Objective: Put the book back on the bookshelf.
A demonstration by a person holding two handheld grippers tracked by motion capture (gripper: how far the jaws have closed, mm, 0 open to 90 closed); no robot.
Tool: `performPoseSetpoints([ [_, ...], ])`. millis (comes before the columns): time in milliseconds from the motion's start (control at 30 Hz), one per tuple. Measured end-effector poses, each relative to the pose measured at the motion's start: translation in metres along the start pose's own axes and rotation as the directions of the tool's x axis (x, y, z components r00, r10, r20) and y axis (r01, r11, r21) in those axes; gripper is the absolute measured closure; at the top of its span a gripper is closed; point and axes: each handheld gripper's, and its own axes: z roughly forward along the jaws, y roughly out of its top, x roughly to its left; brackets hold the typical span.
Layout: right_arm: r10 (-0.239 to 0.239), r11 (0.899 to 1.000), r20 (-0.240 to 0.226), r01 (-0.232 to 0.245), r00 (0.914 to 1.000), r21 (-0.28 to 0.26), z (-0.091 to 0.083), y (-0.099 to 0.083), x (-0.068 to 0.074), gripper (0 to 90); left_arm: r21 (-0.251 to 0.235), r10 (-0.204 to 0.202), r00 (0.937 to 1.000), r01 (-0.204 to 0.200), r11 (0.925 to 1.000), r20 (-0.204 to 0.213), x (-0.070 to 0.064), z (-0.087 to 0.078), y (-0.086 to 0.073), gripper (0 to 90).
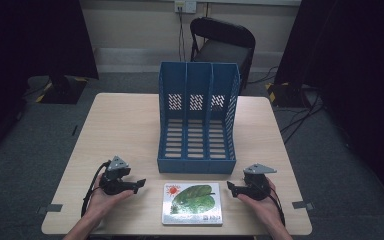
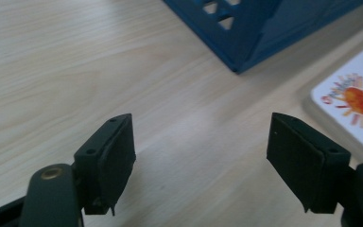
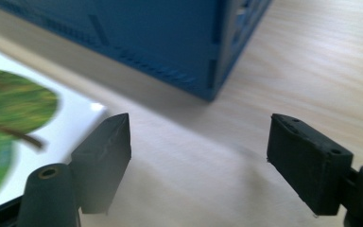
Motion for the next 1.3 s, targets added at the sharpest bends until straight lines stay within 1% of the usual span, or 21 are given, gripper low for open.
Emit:
performPoseSetpoints([
  [33,0.0,1.0,0.0,0.0,1.0,0.0,0.0,0.0,0.0,22.0,0.0,0.0,1.0,0.0,1.0,0.0,0.0,0.0,0.0,25.6],
  [67,0.0,1.0,-0.057,0.0,0.9984,0.011,-0.005,0.0,0.005,22.3,0.009,0.01,0.9999,-0.01,0.9999,0.013,-0.004,0.001,0.001,26.4],
  [133,-0.012,1.0,-0.084,0.013,0.9964,0.011,-0.01,-0.001,0.01,22.9,0.009,0.008,0.9998,-0.008,0.9999,0.02,-0.006,0.001,0.002,26.8],
  [167,-0.034,0.999,-0.094,0.034,0.995,-0.004,-0.014,-0.001,0.014,23.0,0.007,0.013,0.9987,-0.013,0.9999,0.048,-0.012,0.001,0.003,27.9],
  [267,-0.055,0.998,-0.132,0.051,0.9897,-0.032,-0.021,0.0,0.025,23.6,0.002,0.03,0.9968,-0.03,0.9996,0.074,-0.02,0.003,0.005,28.8],
  [367,-0.085,0.996,-0.167,0.082,0.9824,-0.023,-0.022,-0.002,0.039,23.4,0.013,0.038,0.9941,-0.04,0.9991,0.102,-0.028,0.008,0.007,31.0],
  [433,-0.101,0.995,-0.203,0.097,0.974,-0.028,-0.022,-0.002,0.049,21.9,0.017,0.038,0.9921,-0.04,0.999,0.12,-0.032,0.011,0.009,32.5],
  [467,-0.105,0.995,-0.215,0.101,0.9711,-0.028,-0.021,-0.002,0.052,20.9,0.023,0.038,0.9895,-0.042,0.9989,0.139,-0.035,0.013,0.01,33.2],
  [500,-0.121,0.993,-0.24,0.119,0.9632,-0.024,-0.02,-0.002,0.057,20.0,0.023,0.036,0.9884,-0.04,0.9989,0.147,-0.037,0.014,0.01,34.7],
  [567,-0.143,0.99,-0.255,0.142,0.9564,-0.022,-0.018,-0.002,0.062,19.9,0.027,0.032,0.9843,-0.037,0.9989,0.173,-0.042,0.018,0.012,35.5],
  [600,-0.151,0.988,-0.263,0.151,0.953,-0.019,-0.016,-0.003,0.064,19.6,0.026,0.033,0.9811,-0.039,0.9989,0.19,-0.045,0.019,0.012,36.0],
  [633,-0.158,0.987,-0.28,0.162,0.947,-0.009,-0.014,-0.004,0.066,19.5,0.033,0.038,0.9773,-0.046,0.9984,0.208,-0.047,0.02,0.012,37.1],
  [667,-0.159,0.986,-0.284,0.166,0.9454,-0.001,-0.013,-0.004,0.067,19.4,0.034,0.038,0.9756,-0.046,0.9984,0.216,-0.048,0.021,0.012,38.1],
  [733,-0.157,0.986,-0.293,0.167,0.943,0.01,-0.011,-0.005,0.068,18.9,0.045,0.038,0.9708,-0.05,0.9977,0.237,-0.052,0.022,0.011,39.1],
  [833,-0.154,0.986,-0.287,0.166,0.9453,0.016,-0.01,-0.006,0.067,18.4,0.056,0.038,0.9692,-0.053,0.997,0.243,-0.053,0.023,0.01,41.9],
  [867,-0.155,0.985,-0.286,0.169,0.9455,0.023,-0.009,-0.007,0.067,18.7,0.065,0.036,0.9658,-0.054,0.9964,0.257,-0.054,0.025,0.01,41.9],
  [900,-0.159,0.986,-0.27,0.167,0.9497,0.01,-0.009,-0.008,0.067,20.3,0.074,0.038,0.9648,-0.059,0.9955,0.26,-0.055,0.026,0.009,42.8],
  [1033,-0.16,0.983,-0.299,0.178,0.9409,0.036,-0.006,-0.01,0.069,19.0,0.08,0.042,0.9647,-0.065,0.9947,0.26,-0.057,0.029,0.009,41.9],
  [1067,-0.162,0.983,-0.3,0.181,0.94,0.038,-0.005,-0.01,0.07,17.7,0.086,0.049,0.9666,-0.072,0.9937,0.252,-0.058,0.031,0.008,41.4],
  [1167,-0.15,0.983,-0.295,0.175,0.9438,0.061,-0.003,-0.011,0.07,14.2,0.089,0.066,0.9677,-0.09,0.9919,0.244,-0.06,0.033,0.009,39.3],
  [1300,-0.137,0.984,-0.305,0.165,0.9425,0.065,-0.002,-0.012,0.069,13.6,0.085,0.078,0.9672,-0.101,0.9913,0.242,-0.061,0.034,0.009,40.4],
])
